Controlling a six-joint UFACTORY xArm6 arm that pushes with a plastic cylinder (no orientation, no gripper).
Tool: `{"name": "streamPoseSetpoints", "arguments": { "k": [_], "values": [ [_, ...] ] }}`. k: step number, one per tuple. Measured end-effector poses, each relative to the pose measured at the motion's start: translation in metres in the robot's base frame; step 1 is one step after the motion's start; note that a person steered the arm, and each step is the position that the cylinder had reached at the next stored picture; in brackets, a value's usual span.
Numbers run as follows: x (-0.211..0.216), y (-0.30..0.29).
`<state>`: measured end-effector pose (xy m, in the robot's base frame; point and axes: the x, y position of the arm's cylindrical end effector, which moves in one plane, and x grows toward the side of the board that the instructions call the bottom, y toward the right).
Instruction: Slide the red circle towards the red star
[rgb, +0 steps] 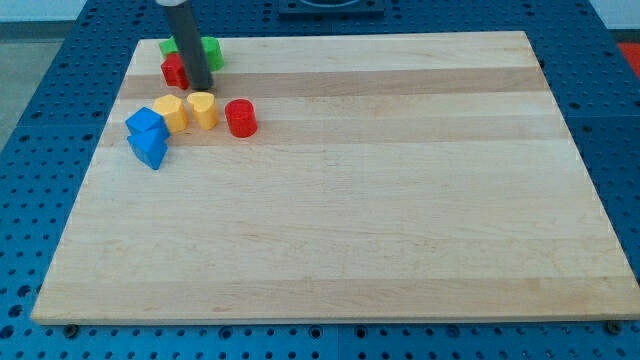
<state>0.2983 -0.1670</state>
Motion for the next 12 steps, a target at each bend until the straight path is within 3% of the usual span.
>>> {"name": "streamPoseSetpoints", "arguments": {
  "k": [2, 3, 4, 6, 10, 12],
  "values": [
    [0.047, 0.109],
    [0.089, 0.126],
    [0.104, 0.089],
    [0.102, 0.044],
    [0.039, 0.045],
    [0.034, 0.086]
  ]
}}
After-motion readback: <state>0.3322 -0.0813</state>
